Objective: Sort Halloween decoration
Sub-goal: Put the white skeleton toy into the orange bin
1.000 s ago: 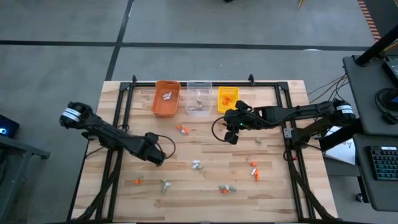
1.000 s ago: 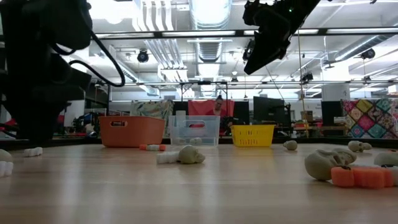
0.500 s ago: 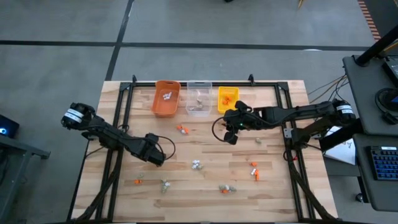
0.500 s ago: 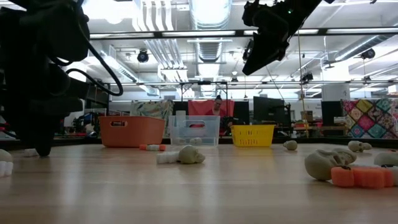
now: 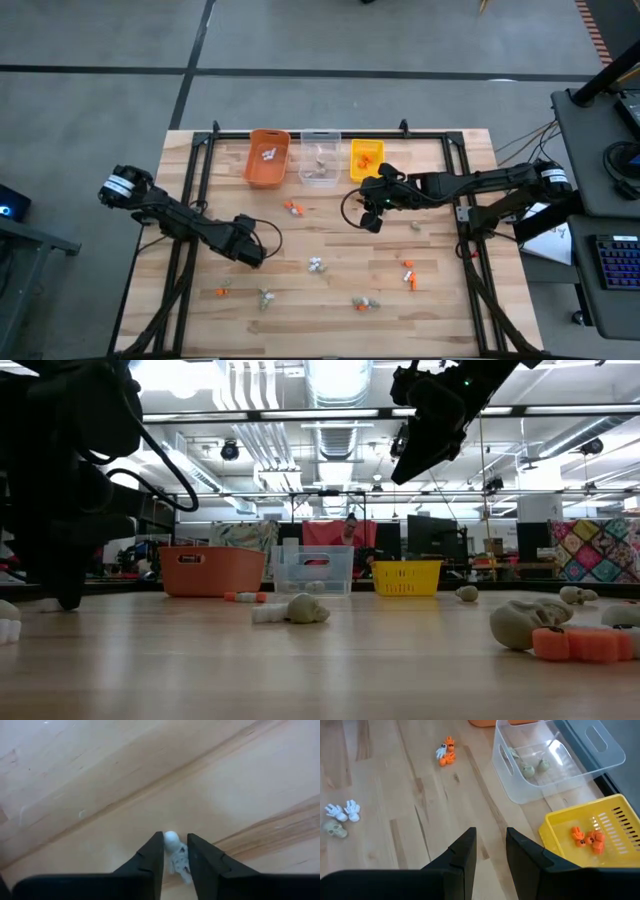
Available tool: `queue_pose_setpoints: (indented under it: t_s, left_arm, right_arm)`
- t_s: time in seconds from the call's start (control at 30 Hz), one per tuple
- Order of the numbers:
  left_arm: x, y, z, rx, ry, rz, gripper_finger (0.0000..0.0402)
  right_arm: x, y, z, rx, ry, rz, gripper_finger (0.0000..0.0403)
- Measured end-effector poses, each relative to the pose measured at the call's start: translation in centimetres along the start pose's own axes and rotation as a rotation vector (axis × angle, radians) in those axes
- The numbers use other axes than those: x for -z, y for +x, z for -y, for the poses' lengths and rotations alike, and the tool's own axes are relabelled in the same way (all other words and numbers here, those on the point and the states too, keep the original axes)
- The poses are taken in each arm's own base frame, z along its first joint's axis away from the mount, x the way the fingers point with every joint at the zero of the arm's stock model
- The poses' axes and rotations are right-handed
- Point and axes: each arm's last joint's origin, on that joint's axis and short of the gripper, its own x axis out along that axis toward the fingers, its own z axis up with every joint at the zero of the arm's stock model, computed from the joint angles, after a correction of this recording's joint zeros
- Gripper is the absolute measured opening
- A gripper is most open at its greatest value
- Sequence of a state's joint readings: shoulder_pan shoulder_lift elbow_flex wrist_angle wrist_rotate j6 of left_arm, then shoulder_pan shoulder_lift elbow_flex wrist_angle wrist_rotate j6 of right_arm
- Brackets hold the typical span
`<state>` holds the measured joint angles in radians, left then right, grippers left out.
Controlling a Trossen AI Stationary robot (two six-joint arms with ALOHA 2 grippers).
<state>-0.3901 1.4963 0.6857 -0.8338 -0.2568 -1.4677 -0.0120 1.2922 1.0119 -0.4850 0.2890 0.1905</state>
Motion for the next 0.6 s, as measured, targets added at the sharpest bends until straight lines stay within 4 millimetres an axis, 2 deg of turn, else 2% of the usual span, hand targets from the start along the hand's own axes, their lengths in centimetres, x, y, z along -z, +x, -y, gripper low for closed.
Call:
queue_pose_setpoints:
  t_s: [0.2,0.37,0.6]
  left_arm:
    - [-0.1,-0.2,0.1,0.014,0.018,0.004,0.0037]
    - [-0.5,-1.4,1.1,0.072,0.056,0.028,0.0036]
    - [-2.9,-5.6,3.3,0.198,0.161,0.198,0.0035]
  right_arm:
    - [0.0,0.0,0.0,0.0,-0.005,0.0,0.0095]
    - [0.0,0.0,0.0,0.001,-0.007,-0.003,0.0095]
    - [0.0,0.0,0.0,0.001,-0.006,-0.003,0.0095]
